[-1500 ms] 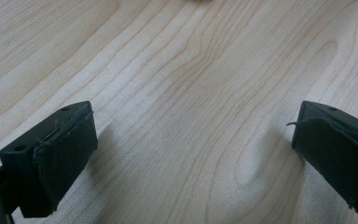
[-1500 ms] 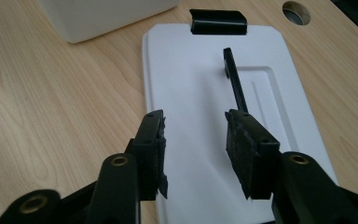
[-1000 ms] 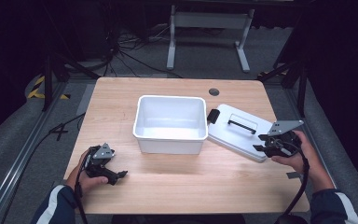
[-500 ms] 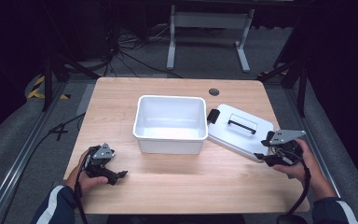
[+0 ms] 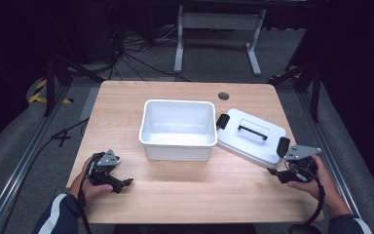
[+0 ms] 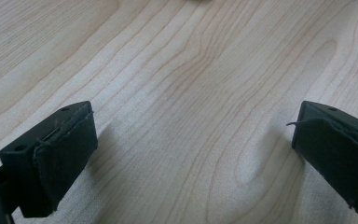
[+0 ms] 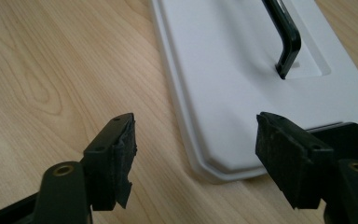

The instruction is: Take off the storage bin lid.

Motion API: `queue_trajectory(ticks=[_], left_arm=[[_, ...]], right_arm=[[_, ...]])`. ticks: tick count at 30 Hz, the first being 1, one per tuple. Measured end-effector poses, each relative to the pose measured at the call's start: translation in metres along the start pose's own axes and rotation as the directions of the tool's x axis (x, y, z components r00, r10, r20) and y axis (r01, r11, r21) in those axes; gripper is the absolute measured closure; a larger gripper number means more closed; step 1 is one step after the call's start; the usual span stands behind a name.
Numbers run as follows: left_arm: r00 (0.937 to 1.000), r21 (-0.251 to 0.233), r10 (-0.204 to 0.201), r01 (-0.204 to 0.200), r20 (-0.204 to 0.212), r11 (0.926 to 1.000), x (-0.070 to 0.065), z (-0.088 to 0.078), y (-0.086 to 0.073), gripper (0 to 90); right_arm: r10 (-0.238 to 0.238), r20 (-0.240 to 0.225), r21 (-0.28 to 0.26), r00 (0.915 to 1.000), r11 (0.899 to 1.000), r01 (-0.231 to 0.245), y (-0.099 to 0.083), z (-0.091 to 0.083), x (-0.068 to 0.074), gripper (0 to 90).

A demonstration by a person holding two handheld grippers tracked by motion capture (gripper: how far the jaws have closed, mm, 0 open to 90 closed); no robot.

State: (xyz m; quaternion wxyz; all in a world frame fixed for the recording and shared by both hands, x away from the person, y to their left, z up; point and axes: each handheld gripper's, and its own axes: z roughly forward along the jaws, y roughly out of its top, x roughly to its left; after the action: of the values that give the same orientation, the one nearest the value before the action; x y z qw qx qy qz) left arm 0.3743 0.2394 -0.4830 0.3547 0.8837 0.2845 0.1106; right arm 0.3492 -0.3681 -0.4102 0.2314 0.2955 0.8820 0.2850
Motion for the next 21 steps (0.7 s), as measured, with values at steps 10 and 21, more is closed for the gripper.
queue_trajectory(ticks=[10, 21], left_arm=[[1.0, -0.001, 0.001, -0.001, 0.0, 1.0, 0.0, 0.0, 0.0, 0.5], [1.0, -0.002, -0.004, 0.004, 0.003, 1.0, 0.0, 0.0, 0.0, 0.3]], right_arm=[[0.06, -0.006, -0.03, 0.9982, 0.998, -0.06, -0.027, 0.008, 0.007, 26.7], [0.177, 0.002, -0.058, 0.9842, 0.983, -0.177, -0.057, 0.015, 0.01, 22.8]])
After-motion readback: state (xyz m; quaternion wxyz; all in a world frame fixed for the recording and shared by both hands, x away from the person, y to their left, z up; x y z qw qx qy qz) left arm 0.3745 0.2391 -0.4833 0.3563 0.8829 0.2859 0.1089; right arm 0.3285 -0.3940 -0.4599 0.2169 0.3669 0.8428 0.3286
